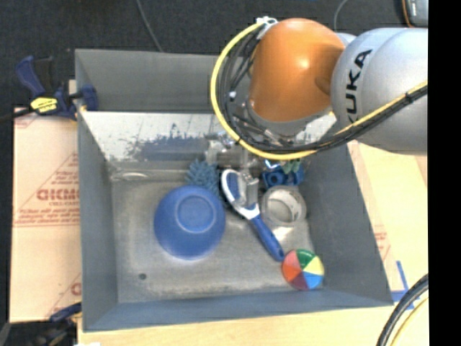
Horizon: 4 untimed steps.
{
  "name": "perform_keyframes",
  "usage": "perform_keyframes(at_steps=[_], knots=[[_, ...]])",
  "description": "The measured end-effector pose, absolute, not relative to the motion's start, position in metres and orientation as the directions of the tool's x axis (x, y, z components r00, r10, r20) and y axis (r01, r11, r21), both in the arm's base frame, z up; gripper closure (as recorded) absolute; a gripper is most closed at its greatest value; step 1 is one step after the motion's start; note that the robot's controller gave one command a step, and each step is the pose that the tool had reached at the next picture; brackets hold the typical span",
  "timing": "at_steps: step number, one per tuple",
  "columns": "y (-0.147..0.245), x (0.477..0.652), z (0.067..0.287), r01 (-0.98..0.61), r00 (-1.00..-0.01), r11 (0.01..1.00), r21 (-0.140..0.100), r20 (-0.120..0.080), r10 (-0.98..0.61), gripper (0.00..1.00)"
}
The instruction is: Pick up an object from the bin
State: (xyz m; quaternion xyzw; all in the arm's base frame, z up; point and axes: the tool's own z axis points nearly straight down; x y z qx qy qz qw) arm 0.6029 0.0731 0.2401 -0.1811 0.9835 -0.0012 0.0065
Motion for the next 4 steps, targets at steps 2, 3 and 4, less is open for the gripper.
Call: perform_keyframes(at_steps=[2, 3, 4], knots=[[0.111, 0.646, 0.245, -0.577, -0.816, 0.817, -0.014, -0.019, -0.577, 0.00], [0.135, 0.643, 0.335, -0.690, -0.724, 0.724, -0.007, -0.012, -0.690, 0.00], [0.125, 0.639, 0.363, -0.796, -0.604, 0.605, -0.013, -0.012, -0.797, 0.00]])
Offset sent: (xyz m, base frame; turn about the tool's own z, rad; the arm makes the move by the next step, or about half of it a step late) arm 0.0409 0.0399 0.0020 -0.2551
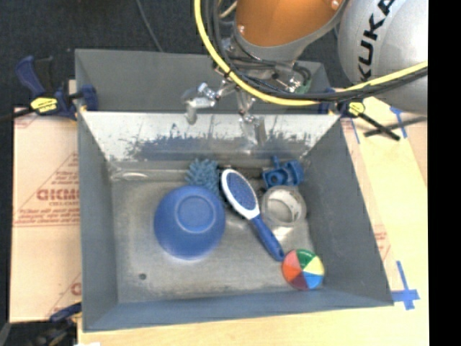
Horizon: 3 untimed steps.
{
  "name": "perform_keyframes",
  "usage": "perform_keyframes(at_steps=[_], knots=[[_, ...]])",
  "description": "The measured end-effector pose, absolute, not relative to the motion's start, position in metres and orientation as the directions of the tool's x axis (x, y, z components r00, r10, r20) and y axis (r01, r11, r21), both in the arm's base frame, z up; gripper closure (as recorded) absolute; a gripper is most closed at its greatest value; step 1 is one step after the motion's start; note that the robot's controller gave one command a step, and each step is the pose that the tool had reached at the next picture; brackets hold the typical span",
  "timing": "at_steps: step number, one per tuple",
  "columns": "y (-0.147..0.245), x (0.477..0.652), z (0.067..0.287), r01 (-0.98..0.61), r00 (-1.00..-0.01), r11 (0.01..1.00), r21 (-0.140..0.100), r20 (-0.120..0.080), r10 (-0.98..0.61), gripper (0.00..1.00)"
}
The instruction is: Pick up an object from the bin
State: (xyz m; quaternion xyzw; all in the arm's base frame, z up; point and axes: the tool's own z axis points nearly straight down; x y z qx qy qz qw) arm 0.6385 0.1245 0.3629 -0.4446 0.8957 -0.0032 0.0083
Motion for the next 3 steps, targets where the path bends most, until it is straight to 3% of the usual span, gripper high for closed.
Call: perform_keyframes(at_steps=[1, 2, 3], knots=[[0.186, 0.613, 0.270, -0.854, -0.520, 0.520, -0.017, -0.018, -0.854, 0.00], [0.171, 0.612, 0.252, -0.937, -0.349, 0.349, -0.023, -0.012, -0.937, 0.00], [0.194, 0.598, 0.172, -0.828, -0.560, 0.560, -0.018, -0.022, -0.828, 0.00]])
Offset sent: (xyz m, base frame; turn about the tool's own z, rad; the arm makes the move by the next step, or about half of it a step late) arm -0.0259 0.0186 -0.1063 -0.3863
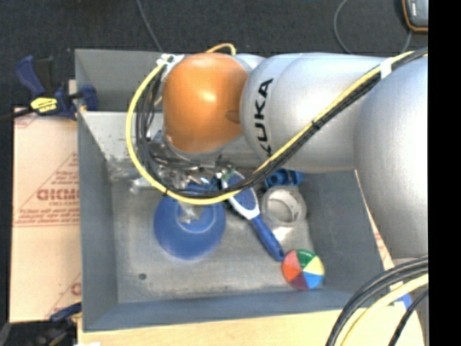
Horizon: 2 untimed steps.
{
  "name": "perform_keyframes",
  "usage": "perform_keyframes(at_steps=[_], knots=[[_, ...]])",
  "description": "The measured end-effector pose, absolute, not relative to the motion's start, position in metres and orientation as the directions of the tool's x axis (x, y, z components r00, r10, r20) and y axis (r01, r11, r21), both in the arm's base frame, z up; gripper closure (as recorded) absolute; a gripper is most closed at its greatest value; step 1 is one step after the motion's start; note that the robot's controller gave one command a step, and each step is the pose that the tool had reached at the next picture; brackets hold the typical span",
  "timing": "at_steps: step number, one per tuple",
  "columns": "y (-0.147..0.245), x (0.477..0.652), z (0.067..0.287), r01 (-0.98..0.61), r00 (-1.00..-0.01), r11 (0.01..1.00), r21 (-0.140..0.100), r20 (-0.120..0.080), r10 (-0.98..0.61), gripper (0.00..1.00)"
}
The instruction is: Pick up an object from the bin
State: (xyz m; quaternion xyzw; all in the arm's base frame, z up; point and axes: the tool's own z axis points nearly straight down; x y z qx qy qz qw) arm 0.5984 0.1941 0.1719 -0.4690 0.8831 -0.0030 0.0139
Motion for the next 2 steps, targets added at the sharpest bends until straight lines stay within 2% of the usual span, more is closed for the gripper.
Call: perform_keyframes(at_steps=[1, 2], knots=[[0.180, 0.608, 0.234, -0.963, -0.267, 0.267, -0.032, -0.014, -0.964, 0.00], [0.191, 0.602, 0.202, -0.947, -0.319, 0.319, -0.023, -0.018, -0.948, 0.00]])
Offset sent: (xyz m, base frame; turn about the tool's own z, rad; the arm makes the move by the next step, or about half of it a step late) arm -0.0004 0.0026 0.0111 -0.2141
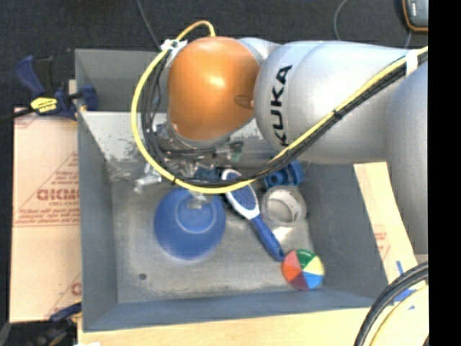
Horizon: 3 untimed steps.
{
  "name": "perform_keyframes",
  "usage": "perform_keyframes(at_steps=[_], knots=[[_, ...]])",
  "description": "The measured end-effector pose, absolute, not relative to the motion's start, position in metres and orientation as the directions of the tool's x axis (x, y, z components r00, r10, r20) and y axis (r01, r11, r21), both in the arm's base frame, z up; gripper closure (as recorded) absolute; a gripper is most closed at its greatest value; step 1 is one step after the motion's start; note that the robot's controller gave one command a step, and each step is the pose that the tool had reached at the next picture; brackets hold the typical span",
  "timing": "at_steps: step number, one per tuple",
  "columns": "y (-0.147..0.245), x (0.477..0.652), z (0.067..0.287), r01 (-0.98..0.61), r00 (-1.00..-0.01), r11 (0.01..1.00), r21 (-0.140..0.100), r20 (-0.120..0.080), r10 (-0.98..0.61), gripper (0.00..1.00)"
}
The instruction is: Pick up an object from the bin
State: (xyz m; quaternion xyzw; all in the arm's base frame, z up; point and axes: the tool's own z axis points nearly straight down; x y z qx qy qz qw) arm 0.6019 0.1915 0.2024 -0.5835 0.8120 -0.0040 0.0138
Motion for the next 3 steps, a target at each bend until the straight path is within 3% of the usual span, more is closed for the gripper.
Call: perform_keyframes(at_steps=[1, 2, 3], knots=[[0.185, 0.609, 0.252, -0.998, -0.045, 0.045, -0.037, -0.010, -0.999, 0.00], [0.195, 0.611, 0.231, -0.994, -0.109, 0.109, -0.024, -0.014, -0.994, 0.00], [0.178, 0.611, 0.288, -0.999, 0.023, -0.022, -0.049, -0.013, -1.000, 0.00]])
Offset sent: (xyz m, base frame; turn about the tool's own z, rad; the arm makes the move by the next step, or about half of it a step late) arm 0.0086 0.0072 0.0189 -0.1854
